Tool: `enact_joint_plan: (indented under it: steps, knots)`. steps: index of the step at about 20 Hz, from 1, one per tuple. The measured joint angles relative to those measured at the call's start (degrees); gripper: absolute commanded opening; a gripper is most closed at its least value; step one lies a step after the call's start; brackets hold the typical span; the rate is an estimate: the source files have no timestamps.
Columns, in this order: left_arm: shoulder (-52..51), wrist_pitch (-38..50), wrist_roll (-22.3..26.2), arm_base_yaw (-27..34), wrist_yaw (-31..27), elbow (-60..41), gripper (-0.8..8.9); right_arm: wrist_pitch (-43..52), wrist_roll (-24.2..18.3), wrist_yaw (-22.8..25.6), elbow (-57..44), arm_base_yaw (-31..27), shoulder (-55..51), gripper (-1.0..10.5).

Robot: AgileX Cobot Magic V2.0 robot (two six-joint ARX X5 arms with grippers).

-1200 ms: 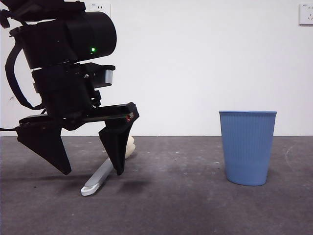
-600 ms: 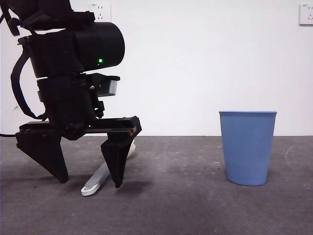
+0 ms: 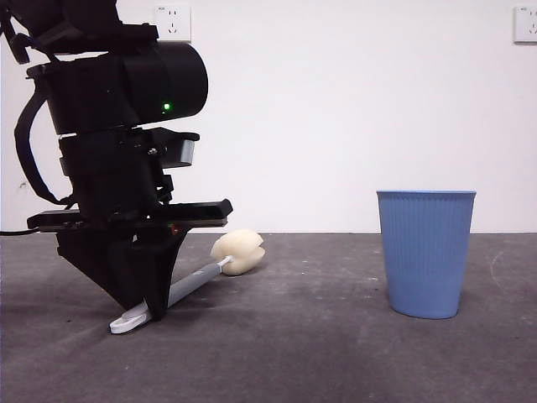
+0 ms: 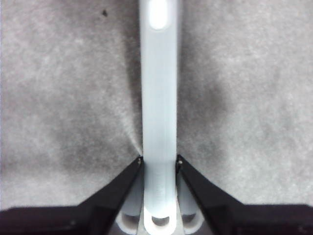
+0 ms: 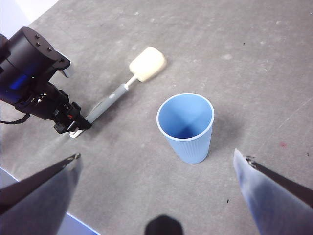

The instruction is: Pick up the cup brush,pick up the cup,insert the brush into the cup,clean the cup,put the cup brush back,put the cup back to the fixed position on the table

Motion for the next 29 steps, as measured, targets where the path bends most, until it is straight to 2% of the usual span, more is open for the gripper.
enact_joint_plan:
  steps: [10,21,24,29]
  knots:
    - [-0.39,-2.58,1.95,0.26,0.48,0.70,-0.08,-0.50,0.00,-0.02,0.00,0.00,0.00,6.3]
    - [-14.84,-7.58,5.33,2.05,2.16,0.44,-0.08,-0.52,-0.07,-0.07,0.00,0.00,0.24,6.3]
    - [-18.64,-5.55,6.45,2.05,1.97,0.92,-0.09,-0.55,-0.07,-0.07,0.00,0.00,0.55,6.3]
    - [-18.51,-5.79,6.84,2.54,1.09,1.22,-0.08,-1.57,-0.07,-0.07,0.00,0.00,0.57,6.3]
